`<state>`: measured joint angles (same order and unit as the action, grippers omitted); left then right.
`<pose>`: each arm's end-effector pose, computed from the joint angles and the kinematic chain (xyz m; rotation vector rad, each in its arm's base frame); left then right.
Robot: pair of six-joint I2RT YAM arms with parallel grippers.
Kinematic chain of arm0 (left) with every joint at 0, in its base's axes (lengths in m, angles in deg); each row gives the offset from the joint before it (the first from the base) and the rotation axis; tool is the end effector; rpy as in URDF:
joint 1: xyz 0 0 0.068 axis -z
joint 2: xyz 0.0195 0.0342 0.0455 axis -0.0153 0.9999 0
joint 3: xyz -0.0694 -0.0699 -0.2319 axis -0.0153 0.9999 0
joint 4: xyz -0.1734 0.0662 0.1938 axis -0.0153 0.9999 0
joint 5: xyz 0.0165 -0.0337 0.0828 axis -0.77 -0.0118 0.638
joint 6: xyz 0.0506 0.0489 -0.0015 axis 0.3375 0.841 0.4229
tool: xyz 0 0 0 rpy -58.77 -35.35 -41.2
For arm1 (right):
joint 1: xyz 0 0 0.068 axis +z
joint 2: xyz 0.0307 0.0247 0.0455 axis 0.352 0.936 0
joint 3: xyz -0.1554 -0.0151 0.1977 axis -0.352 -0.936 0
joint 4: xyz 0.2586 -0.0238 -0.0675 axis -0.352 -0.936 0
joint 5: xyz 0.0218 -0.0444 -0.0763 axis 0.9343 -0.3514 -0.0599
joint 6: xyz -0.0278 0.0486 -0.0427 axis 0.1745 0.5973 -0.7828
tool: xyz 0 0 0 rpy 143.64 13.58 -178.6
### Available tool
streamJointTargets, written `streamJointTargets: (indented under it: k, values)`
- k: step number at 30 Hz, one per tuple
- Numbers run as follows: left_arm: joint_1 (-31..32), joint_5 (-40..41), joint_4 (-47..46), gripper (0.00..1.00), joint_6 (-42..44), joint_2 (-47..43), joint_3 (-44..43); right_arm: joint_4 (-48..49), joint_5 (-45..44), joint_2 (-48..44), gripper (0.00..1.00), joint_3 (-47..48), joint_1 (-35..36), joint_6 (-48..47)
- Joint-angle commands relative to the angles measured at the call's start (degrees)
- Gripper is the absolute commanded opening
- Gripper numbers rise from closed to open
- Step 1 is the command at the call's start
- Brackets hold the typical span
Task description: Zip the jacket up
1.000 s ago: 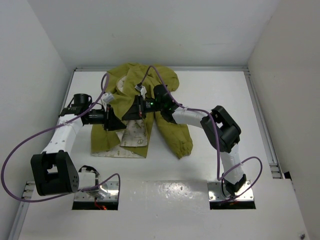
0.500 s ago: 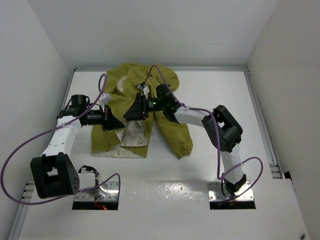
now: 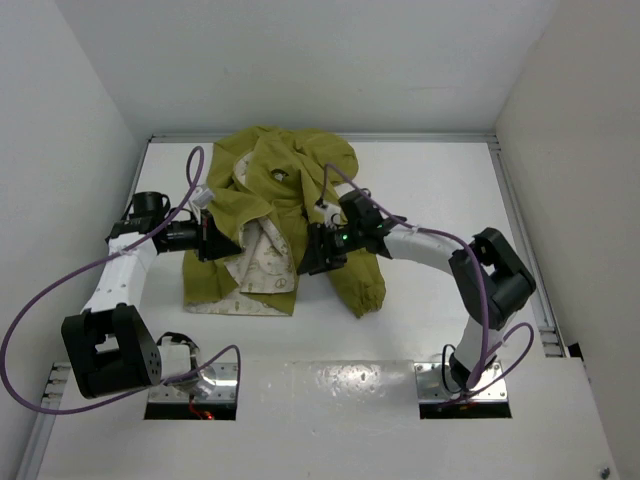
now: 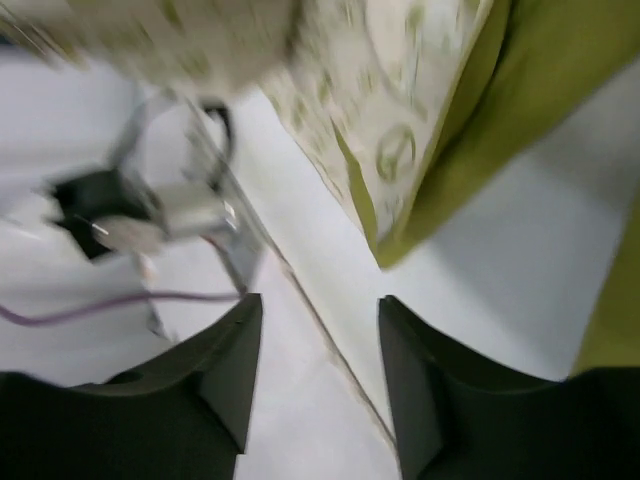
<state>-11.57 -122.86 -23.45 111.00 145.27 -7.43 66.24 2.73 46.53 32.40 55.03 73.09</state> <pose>0.2518 0.0016 0.2289 0.5739 2.0547 -1.1331 0.2935 0.2469 0.1471 -0.1850 2.5650 1.4646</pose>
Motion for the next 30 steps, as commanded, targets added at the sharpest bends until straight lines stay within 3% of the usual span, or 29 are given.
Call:
streamJointTargets:
  k: [1,4,12,15,18,19,21,26,30]
  values:
    - [-1.1,-1.0,-0.8,0.00,1.6,-1.0,0.0,-13.4,-7.3,-1.0,0.52,1.9,4.9,-12.5]
    - [-1.6,-0.5,-0.8,0.00,1.6,-2.0,0.0,-15.1,-11.9,1.8,0.60,4.9,7.2,-12.2]
    - [-2.7,0.1,-1.3,0.00,1.6,-3.8,0.6,-13.2,-16.0,10.1,0.59,10.2,7.9,-6.7]
    - [-2.7,0.6,-1.9,0.00,1.1,-3.8,1.1,-11.6,-15.9,12.3,0.52,11.3,8.0,-6.2]
    - [-3.2,0.6,-2.5,0.00,0.1,-3.8,1.1,-9.8,-15.1,13.5,0.36,12.7,8.0,-6.1]
    - [-3.2,0.6,-3.1,0.00,0.1,-3.8,1.1,-9.1,-14.9,13.7,0.26,13.4,8.0,-6.3]
    - [-3.2,0.6,-3.1,0.00,0.1,-3.8,1.6,-8.7,-14.6,13.6,0.23,13.8,8.0,-6.9]
    - [-3.2,0.6,-3.7,0.00,-0.5,-3.8,1.6,-8.3,-14.6,9.6,0.00,11.2,7.4,-10.4]
    - [-3.2,0.6,-4.7,0.00,-0.5,-3.8,1.6,-13.6,-14.3,4.4,0.00,9.0,1.6,-15.0]
